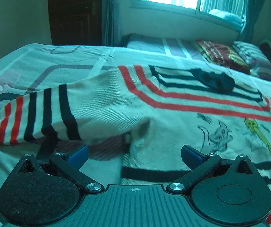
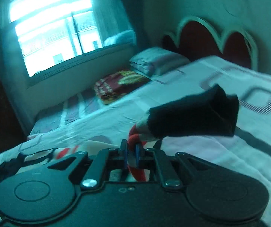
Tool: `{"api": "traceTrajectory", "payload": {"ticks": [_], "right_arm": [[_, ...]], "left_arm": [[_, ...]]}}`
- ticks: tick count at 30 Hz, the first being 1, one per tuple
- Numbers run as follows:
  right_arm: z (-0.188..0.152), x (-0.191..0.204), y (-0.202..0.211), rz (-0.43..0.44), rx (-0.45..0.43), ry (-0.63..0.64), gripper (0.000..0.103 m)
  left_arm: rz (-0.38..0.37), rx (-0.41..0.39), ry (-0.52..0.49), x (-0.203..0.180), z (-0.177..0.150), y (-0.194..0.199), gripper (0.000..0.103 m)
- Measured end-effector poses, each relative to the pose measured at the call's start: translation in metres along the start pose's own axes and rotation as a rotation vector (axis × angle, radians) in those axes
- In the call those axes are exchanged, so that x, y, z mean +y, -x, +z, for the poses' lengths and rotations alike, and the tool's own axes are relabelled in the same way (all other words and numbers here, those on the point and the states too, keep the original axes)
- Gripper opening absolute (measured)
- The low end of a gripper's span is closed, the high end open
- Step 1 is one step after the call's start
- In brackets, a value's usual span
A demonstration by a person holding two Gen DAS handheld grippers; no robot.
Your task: Fold small clothes
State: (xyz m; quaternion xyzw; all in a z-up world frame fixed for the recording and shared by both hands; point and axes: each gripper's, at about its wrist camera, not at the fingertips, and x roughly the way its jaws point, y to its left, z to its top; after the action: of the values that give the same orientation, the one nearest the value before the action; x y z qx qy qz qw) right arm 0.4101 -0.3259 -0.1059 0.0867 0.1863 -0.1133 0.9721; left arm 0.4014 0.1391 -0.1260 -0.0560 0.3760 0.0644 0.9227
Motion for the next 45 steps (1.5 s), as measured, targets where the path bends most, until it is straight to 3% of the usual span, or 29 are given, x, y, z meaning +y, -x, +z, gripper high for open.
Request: {"api": "traceTrajectory", "payload": {"ticks": [5,8,10,12,14,17,20,25,27,31,32,33,35,37,41,44,45], "right_arm": [[-0.036,0.138,-0.013,0.219,0.087,0.300,0.008],[-0.090,0.205,-0.036,0.319,0.260,0.468,0.011],[-0.119,0.235,-0.024,0.306,0.167,0.601,0.025],[-0.128,0.250,-0.014,0.266,0.127,0.697,0.027],[-0.121,0.244,-0.006,0.314,0.139,0.632,0.024],[-0.108,0.219,0.006,0.279,0.117,0.523,0.029],[-0.099,0.182,0.019,0.240,0.125,0.403,0.031],[-0.092,0.131,0.031,0.210,0.151,0.266,0.038],[-0.092,0.116,0.031,0.199,0.155,0.213,0.041],[-0.090,0.086,0.031,0.175,0.187,0.082,0.041],[-0.090,0.079,0.029,0.173,0.198,0.039,0.041],[-0.089,0.070,0.028,0.173,0.210,-0.014,0.041],[-0.087,0.055,0.024,0.188,0.229,-0.124,0.042],[-0.085,0.037,0.019,0.243,0.250,-0.279,0.045],[-0.089,0.006,0.002,0.338,0.289,-0.587,0.064],[-0.102,-0.012,-0.021,0.421,0.331,-0.845,0.062],[-0.104,-0.018,-0.026,0.421,0.326,-0.902,0.057]], "left_arm": [[-0.014,-0.031,0.026,0.015,0.011,0.000,0.103],[-0.026,-0.042,0.033,0.024,0.013,-0.001,0.103],[-0.045,-0.040,0.046,0.029,0.014,-0.003,0.103],[-0.069,-0.051,0.054,0.030,0.016,-0.003,0.103],[-0.116,-0.053,0.070,0.026,0.020,-0.008,0.103],[-0.233,-0.057,0.073,0.001,0.030,-0.020,0.102],[-0.367,-0.002,0.082,-0.035,0.041,-0.047,0.059],[-0.489,0.155,0.133,-0.084,0.052,-0.099,0.059],[-0.471,0.215,0.133,-0.099,0.051,-0.114,0.059],[-0.455,0.206,0.119,-0.120,0.055,-0.126,0.056],[-0.450,0.203,0.105,-0.124,0.054,-0.129,0.024],[-0.437,0.209,0.092,-0.127,0.053,-0.134,0.006],[-0.449,0.190,0.096,-0.126,0.053,-0.135,0.006],[-0.466,0.123,0.085,-0.119,0.060,-0.118,0.006],[-0.439,0.028,0.026,-0.100,0.068,-0.087,0.006],[-0.396,0.062,0.016,-0.087,0.062,-0.094,0.006],[-0.393,0.077,0.030,-0.083,0.060,-0.097,0.006]]}}
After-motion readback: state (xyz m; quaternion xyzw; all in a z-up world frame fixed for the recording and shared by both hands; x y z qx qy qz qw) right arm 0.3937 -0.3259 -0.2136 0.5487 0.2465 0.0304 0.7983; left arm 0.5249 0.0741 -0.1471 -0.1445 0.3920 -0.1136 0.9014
